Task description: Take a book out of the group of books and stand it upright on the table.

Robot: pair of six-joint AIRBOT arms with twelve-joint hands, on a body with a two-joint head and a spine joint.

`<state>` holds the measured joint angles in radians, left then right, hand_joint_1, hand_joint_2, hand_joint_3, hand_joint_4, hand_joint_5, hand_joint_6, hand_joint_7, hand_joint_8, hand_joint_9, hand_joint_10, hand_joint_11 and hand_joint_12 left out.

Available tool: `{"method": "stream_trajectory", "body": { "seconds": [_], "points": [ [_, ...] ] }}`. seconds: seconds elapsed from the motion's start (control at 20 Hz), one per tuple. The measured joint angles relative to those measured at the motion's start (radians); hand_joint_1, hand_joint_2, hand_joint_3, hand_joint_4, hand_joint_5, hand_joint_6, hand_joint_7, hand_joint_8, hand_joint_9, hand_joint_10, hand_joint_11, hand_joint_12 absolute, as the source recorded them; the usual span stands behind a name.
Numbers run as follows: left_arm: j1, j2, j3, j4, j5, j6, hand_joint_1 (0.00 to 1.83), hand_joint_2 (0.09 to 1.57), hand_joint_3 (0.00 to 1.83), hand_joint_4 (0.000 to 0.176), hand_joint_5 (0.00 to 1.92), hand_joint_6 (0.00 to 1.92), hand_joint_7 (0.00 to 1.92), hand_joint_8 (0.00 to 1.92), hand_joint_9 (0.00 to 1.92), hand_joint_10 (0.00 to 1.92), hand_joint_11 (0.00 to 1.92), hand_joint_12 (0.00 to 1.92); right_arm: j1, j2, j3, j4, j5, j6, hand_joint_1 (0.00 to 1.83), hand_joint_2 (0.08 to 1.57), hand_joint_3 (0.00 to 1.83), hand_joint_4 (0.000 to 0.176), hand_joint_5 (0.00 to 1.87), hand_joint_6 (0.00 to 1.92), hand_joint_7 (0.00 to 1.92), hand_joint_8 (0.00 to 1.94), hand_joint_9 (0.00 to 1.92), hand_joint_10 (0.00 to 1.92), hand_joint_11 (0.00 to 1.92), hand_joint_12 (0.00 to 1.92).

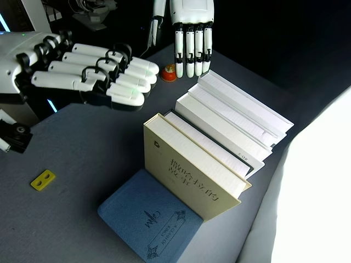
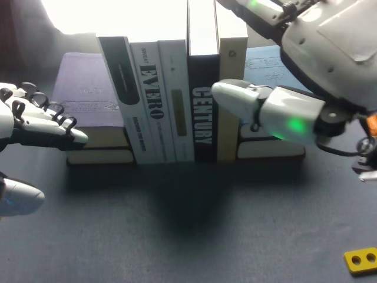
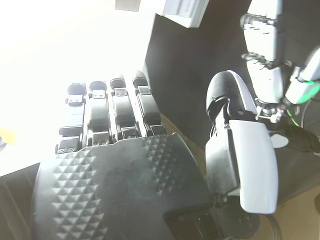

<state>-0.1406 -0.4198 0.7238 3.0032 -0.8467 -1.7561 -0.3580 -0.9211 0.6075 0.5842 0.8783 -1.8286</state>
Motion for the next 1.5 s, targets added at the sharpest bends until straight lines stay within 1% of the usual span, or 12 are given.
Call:
{"method": "stream_trajectory", "body": {
  "seconds": [0.15, 0.2, 0.35, 0.45, 0.5, 0.75, 0.9, 0.95, 1.25, 1.3, 1.4, 1.5],
  "points": [
    [0.000, -0.001, 0.011, 0.000, 0.001, 0.000, 0.14, 1.37, 0.00, 0.020, 0.13, 0.00, 0.13, 0.00, 0.14, 0.00, 0.00, 0.57, 0.000, -0.086, 0.029, 0.061, 0.077, -0.103, 0.05, 1.25, 0.00, 0.025, 0.16, 0.01, 0.01, 0.00, 0.00, 0.00, 0.00, 0.00],
    [0.000, -0.001, 0.011, 0.000, 0.001, 0.000, 0.13, 1.38, 0.00, 0.016, 0.10, 0.00, 0.11, 0.00, 0.11, 0.00, 0.00, 0.51, 0.000, -0.114, 0.045, 0.073, 0.096, -0.122, 0.06, 1.24, 0.00, 0.032, 0.18, 0.02, 0.02, 0.00, 0.00, 0.00, 0.00, 0.00],
    [0.000, -0.001, 0.010, 0.000, 0.000, 0.000, 0.11, 1.38, 0.00, 0.012, 0.10, 0.00, 0.10, 0.00, 0.11, 0.00, 0.00, 0.44, 0.000, -0.176, 0.097, 0.096, 0.116, -0.125, 0.00, 1.25, 0.00, 0.024, 0.15, 0.01, 0.00, 0.00, 0.00, 0.00, 0.00, 0.00],
    [0.000, -0.001, 0.008, 0.000, 0.000, 0.000, 0.09, 1.39, 0.00, 0.019, 0.06, 0.00, 0.06, 0.00, 0.07, 0.00, 0.00, 0.36, 0.000, -0.205, 0.122, 0.103, 0.129, -0.126, 0.00, 1.24, 0.00, 0.041, 0.15, 0.01, 0.00, 0.00, 0.00, 0.00, 0.00, 0.00],
    [0.000, -0.001, 0.008, 0.000, 0.000, 0.000, 0.08, 1.39, 0.00, 0.019, 0.06, 0.00, 0.06, 0.00, 0.07, 0.00, 0.00, 0.35, 0.000, -0.216, 0.132, 0.104, 0.135, -0.126, 0.00, 1.24, 0.00, 0.043, 0.16, 0.01, 0.00, 0.00, 0.00, 0.00, 0.00, 0.00],
    [0.000, -0.001, 0.010, 0.000, 0.000, 0.000, 0.04, 1.40, 0.00, 0.022, 0.06, 0.00, 0.07, 0.00, 0.08, 0.00, 0.00, 0.39, 0.000, -0.258, 0.166, 0.129, 0.145, -0.138, 0.00, 1.24, 0.00, 0.021, 0.27, 0.05, 0.05, 0.02, 0.00, 0.00, 0.00, 0.00],
    [0.000, -0.001, 0.011, 0.000, 0.000, 0.000, 0.03, 1.39, 0.00, 0.017, 0.08, 0.00, 0.10, 0.01, 0.09, 0.01, 0.00, 0.46, -0.002, -0.274, 0.178, 0.200, 0.169, -0.163, 0.00, 1.25, 0.00, 0.020, 0.31, 0.07, 0.05, 0.01, 0.00, 0.00, 0.00, 0.00],
    [0.000, -0.001, 0.013, 0.000, 0.000, 0.000, 0.04, 1.39, 0.00, 0.018, 0.08, 0.01, 0.10, 0.00, 0.09, 0.00, 0.00, 0.47, -0.002, -0.277, 0.180, 0.204, 0.174, -0.166, 0.00, 1.24, 0.00, 0.028, 0.34, 0.07, 0.05, 0.01, 0.00, 0.00, 0.00, 0.00],
    [0.000, -0.007, 0.017, 0.000, 0.001, 0.000, 0.08, 1.37, 0.00, 0.022, 0.08, 0.00, 0.09, 0.00, 0.10, 0.00, 0.00, 0.49, -0.002, -0.292, 0.180, 0.193, 0.170, -0.166, 0.00, 1.26, 0.00, 0.024, 0.56, 0.11, 0.11, 0.02, 0.00, 0.00, 0.00, 0.00],
    [0.000, -0.007, 0.017, 0.000, 0.000, 0.000, 0.09, 1.37, 0.00, 0.019, 0.07, 0.00, 0.08, 0.00, 0.08, 0.00, 0.00, 0.45, -0.007, -0.293, 0.180, 0.192, 0.172, -0.167, 0.00, 1.26, 0.00, 0.031, 0.58, 0.12, 0.12, 0.02, 0.00, 0.00, 0.00, 0.00],
    [0.000, -0.007, 0.017, 0.000, 0.000, 0.000, 0.12, 1.37, 0.00, 0.019, 0.08, 0.00, 0.08, 0.00, 0.09, 0.00, 0.00, 0.45, -0.010, -0.297, 0.180, 0.189, 0.170, -0.173, 0.00, 1.27, 0.01, 0.028, 0.60, 0.13, 0.13, 0.02, 0.00, 0.00, 0.00, 0.00],
    [0.000, -0.007, 0.017, 0.000, 0.000, 0.000, 0.14, 1.35, 0.00, 0.024, 0.10, 0.01, 0.11, 0.01, 0.13, 0.01, 0.00, 0.55, -0.021, -0.298, 0.180, 0.178, 0.173, -0.181, 0.00, 1.27, 0.00, 0.018, 0.66, 0.11, 0.14, 0.00, 0.00, 0.00, 0.00, 0.00]
  ]
}}
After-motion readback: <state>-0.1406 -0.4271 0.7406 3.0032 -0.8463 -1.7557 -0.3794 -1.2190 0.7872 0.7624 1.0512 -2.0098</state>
